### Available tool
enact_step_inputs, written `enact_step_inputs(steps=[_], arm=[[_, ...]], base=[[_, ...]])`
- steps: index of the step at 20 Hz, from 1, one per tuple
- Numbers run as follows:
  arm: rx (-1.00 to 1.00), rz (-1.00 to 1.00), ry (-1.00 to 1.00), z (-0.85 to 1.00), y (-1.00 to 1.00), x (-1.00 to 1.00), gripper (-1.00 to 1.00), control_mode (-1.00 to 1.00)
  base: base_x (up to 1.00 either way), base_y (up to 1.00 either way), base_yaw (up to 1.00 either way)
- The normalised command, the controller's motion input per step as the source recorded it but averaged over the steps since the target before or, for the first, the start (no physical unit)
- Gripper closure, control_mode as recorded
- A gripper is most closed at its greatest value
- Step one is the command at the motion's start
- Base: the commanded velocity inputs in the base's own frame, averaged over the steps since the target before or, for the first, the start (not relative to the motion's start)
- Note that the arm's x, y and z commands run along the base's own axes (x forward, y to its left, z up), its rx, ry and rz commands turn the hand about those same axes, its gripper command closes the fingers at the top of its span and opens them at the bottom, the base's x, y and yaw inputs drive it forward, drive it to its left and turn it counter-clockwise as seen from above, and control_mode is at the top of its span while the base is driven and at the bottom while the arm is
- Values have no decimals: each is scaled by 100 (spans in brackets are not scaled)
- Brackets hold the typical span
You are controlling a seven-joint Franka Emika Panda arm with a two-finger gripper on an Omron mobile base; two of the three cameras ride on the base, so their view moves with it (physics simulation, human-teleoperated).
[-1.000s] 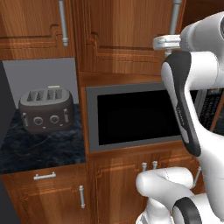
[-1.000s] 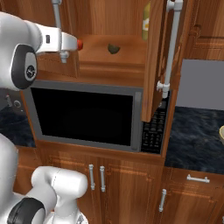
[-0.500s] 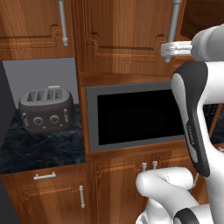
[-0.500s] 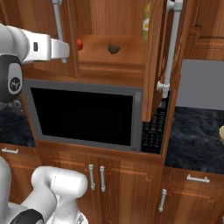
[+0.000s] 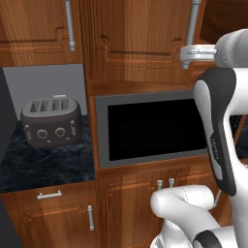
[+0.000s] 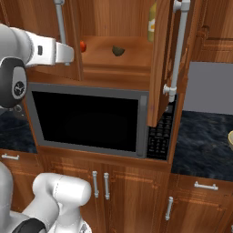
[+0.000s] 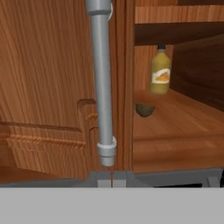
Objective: Open the cabinet. Pick the kiwi and apple from the cabinet and place them into the bowl. Then close the cabinet.
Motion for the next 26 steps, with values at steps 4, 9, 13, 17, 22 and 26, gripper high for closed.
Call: enact_step_inputs(steps=[4,9,13,17,22,26], arm=[[23,10,0,0,-34,0,100,-100],[21,13,1,0,-28,12,100,-100],[12,12,3,-5,-12,33,100,-100],[0,8,4,-10,0,36,100,-100],[0,10,3,-13,0,42,100,-100],[5,10,0,-7,-8,33,100,-100]], base=[[0,0,0],[0,0,0],[0,0,0],[0,0,0],[0,0,0],[0,0,0]])
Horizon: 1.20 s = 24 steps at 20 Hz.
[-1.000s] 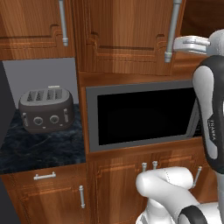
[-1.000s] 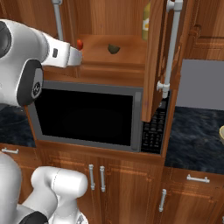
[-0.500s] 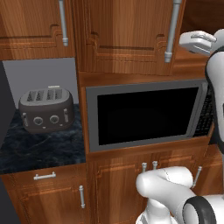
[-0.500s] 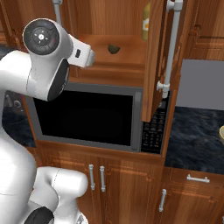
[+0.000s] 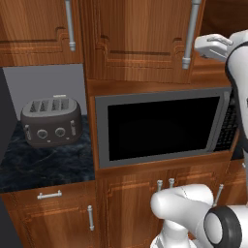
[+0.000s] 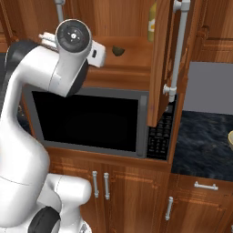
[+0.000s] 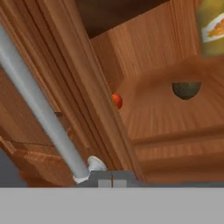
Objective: Open the cabinet. Pick the kiwi and apple from the cabinet and place them into the bowl. Then close the cabinet.
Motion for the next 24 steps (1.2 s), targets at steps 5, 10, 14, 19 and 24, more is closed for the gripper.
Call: enact_step_inputs(steps=[5,10,14,19,24], arm=[[7,8,0,-3,-14,25,100,-100],[6,8,0,-3,-13,25,100,-100],[4,8,0,-7,-6,28,100,-100],[4,8,-1,-7,-5,28,100,-100],[5,8,-5,-2,-5,23,100,-100]], base=[[0,0,0],[0,0,0],[0,0,0],[0,0,0],[0,0,0]])
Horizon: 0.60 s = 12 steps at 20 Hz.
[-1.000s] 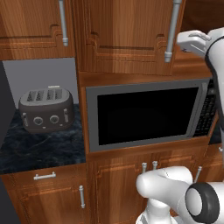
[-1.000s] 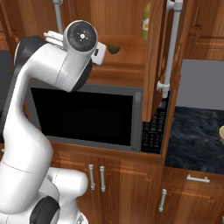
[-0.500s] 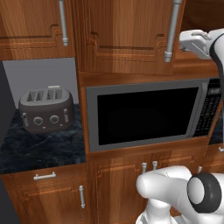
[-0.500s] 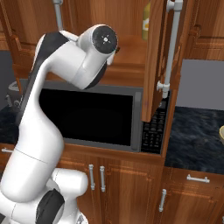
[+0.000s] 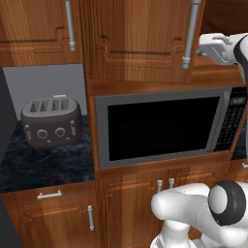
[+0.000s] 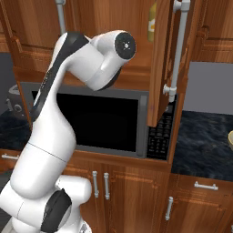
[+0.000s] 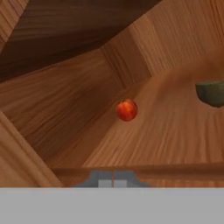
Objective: Open the cabinet. Pick the kiwi and apple from the cabinet and place them into the bowl. Then close the cabinet.
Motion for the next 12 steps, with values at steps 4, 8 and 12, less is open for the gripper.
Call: enact_step_inputs(steps=[4,8,12], arm=[[5,9,-8,-4,0,33,100,-100],[6,8,-7,0,0,35,100,-100],[7,8,-4,0,0,26,100,-100]], base=[[0,0,0],[0,0,0],[0,0,0]])
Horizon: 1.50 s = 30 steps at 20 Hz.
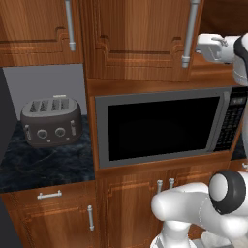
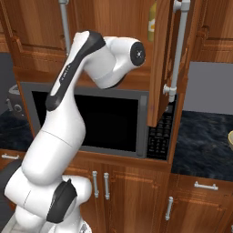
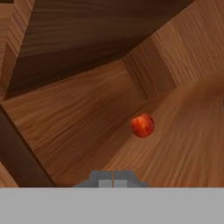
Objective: Open the cabinet. Pick the kiwi and apple from the cabinet and place them into the bowl. Then close the cabinet.
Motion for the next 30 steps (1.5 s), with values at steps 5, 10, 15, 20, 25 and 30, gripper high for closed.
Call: enact_step_inputs(steps=[5,10,15,20,25,30], arm=[[9,10,-1,0,6,14,100,-100],[6,17,0,0,38,-3,100,-100],[0,21,0,7,67,-36,100,-100],[0,20,0,22,64,-62,100,-100],[0,19,0,27,61,-82,100,-100],[0,16,0,24,66,-75,100,-100]], base=[[0,0,0],[0,0,0],[0,0,0],[0,0,0],[0,0,0],[0,0,0]])
